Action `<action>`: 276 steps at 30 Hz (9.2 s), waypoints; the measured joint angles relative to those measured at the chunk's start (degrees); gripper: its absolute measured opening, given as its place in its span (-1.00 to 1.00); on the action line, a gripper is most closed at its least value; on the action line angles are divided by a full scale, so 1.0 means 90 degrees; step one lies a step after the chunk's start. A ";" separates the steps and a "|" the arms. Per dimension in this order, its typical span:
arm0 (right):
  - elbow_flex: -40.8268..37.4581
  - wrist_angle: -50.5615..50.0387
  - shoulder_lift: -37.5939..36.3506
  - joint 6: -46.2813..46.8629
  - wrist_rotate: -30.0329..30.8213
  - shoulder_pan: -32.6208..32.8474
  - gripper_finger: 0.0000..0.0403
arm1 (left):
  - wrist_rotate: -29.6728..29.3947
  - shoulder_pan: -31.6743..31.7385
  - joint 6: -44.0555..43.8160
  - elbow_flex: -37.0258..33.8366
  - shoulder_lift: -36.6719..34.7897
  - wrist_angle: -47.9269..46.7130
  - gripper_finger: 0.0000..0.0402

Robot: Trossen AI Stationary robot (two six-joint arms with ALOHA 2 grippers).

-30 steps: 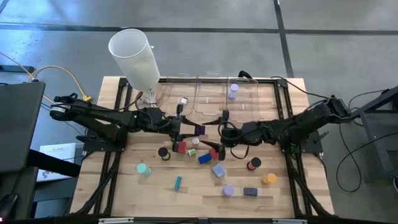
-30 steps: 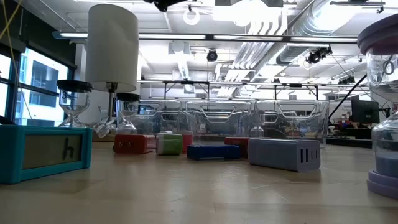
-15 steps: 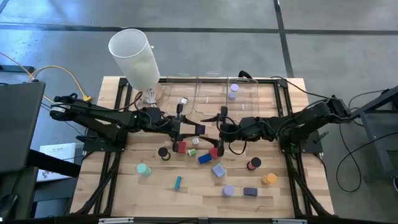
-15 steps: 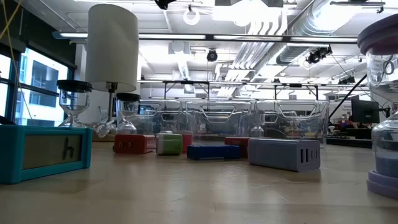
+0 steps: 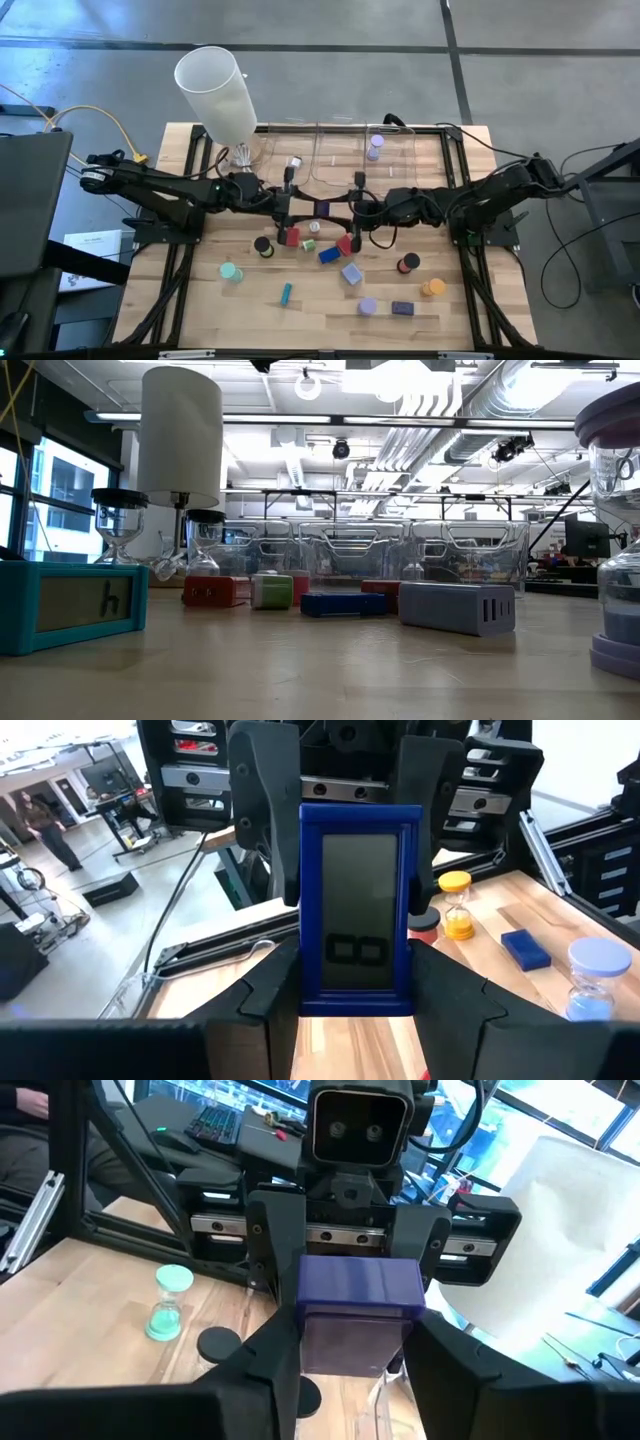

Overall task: Pick & Place Office items
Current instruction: Put the left dark blue digital clock into the middle transparent bin, then put the red hourglass into the right transparent bin

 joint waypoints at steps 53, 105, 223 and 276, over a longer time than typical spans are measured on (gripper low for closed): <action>0.3369 -0.5260 0.3064 0.2419 -0.2018 -0.4788 -0.35 | -0.0821 -0.0019 -0.1027 0.0000 -0.0999 -0.2826 0.46; 0.3407 -0.5767 0.2487 0.2483 -0.1843 -0.4443 0.16 | -0.0585 -0.0019 -0.1932 -0.0002 -0.1044 -0.3385 0.46; 0.1341 -0.8575 0.0580 0.6098 -0.2497 0.0830 0.91 | -0.0593 -0.0019 -0.2108 -0.0015 -0.0828 -0.3705 0.46; 0.1124 -0.9736 0.0634 0.9088 -0.2289 0.1358 0.89 | -0.0593 -0.0019 -0.2028 -0.0002 -0.0833 -0.3713 0.46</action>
